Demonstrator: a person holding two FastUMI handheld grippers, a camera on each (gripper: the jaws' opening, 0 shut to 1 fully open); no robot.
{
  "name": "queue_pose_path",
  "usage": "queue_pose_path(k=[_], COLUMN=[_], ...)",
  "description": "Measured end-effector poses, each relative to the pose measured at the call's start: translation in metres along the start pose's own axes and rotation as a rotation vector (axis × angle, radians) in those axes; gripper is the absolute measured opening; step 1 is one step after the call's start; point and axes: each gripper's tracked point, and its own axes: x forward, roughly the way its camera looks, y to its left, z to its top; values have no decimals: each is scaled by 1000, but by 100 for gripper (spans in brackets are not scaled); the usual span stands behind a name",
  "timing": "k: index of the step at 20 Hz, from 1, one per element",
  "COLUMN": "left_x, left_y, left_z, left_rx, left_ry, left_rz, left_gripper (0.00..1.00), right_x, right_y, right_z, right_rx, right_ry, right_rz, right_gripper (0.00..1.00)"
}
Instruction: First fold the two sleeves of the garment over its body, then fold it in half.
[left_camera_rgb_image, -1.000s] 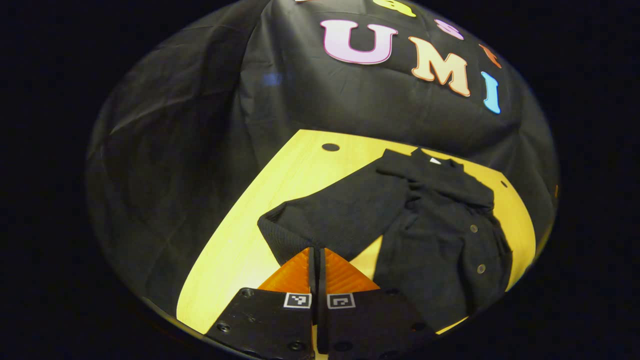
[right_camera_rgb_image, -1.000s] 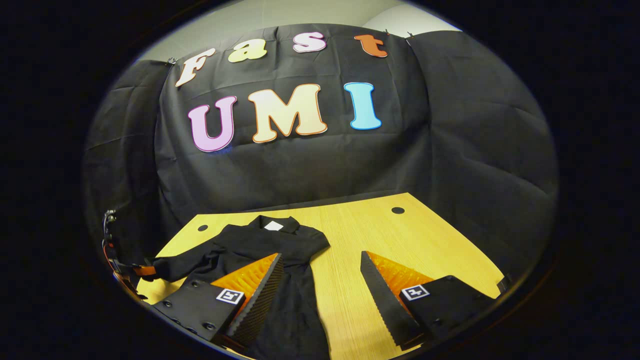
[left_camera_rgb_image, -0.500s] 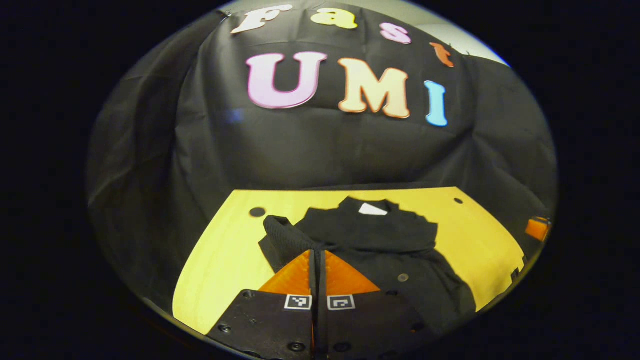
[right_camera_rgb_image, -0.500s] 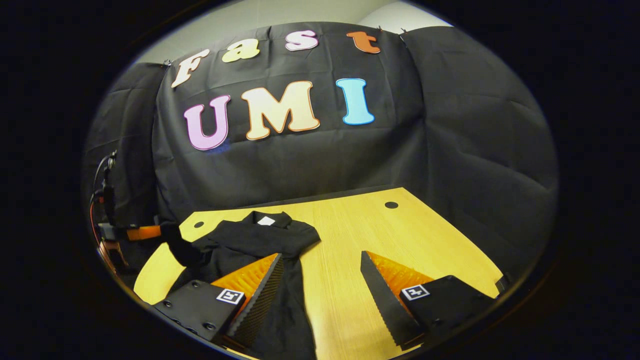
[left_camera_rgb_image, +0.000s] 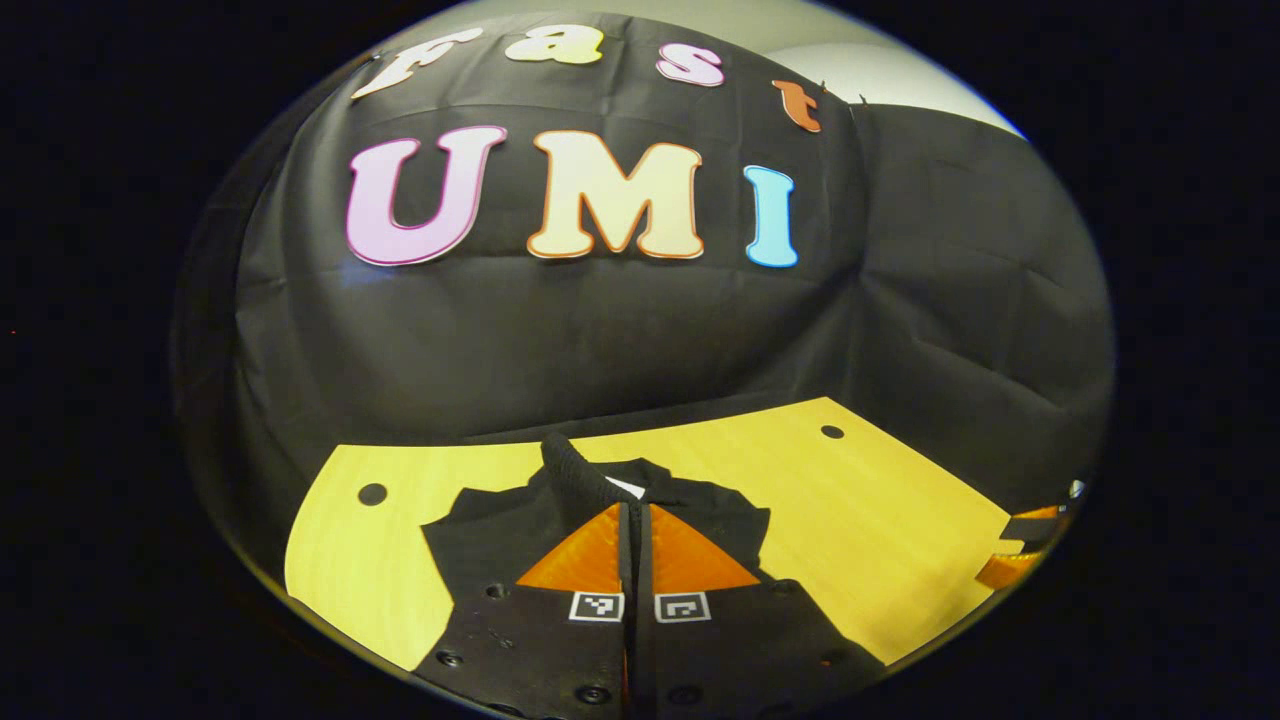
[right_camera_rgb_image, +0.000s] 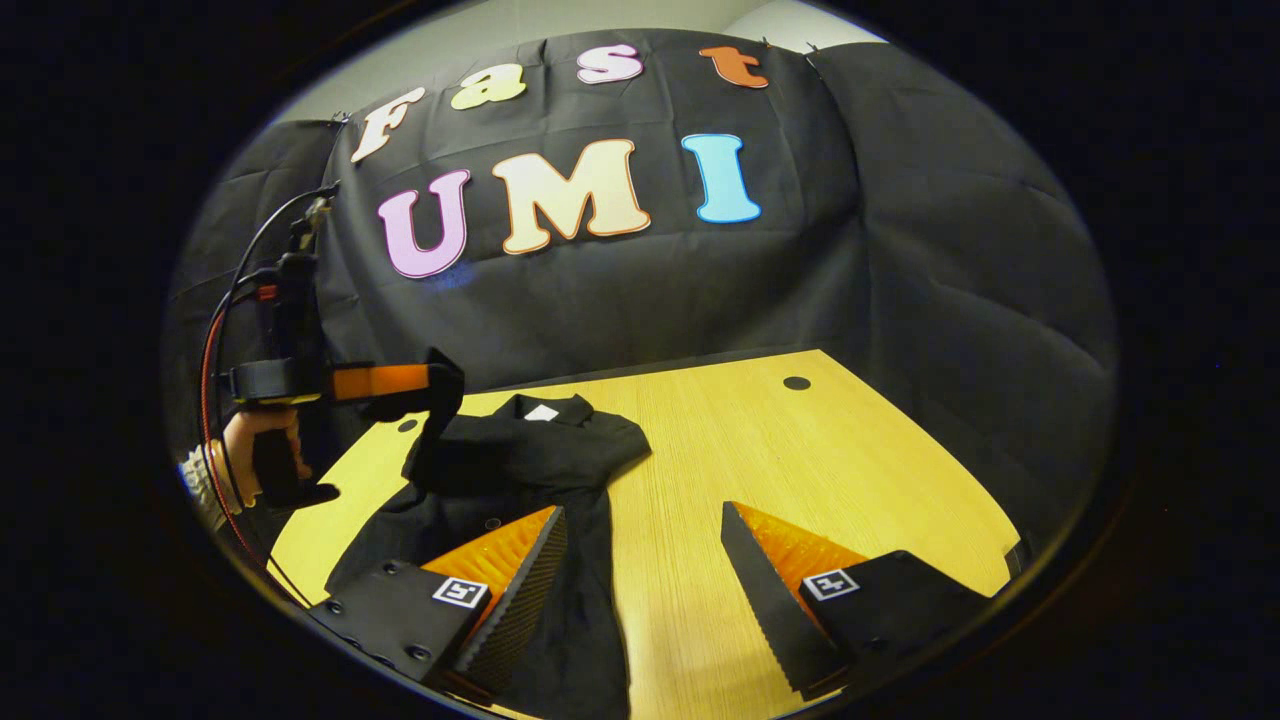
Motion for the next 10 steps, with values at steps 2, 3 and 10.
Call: queue_pose_path(k=[2,3,10], left_x=[20,28,75], left_y=[-24,-37,-81], left_z=[1,0,-26], left_rx=[-14,-14,-2], left_ry=[-3,3,65], left_rz=[-36,-54,-91], left_gripper=[0,0,0], right_x=[-1,-3,-5], right_y=[-4,-6,-13], right_z=[-4,-6,-19], right_rx=[2,8,25], right_ry=[5,10,30], right_rz=[-5,-2,-6], right_gripper=[98,94,98])
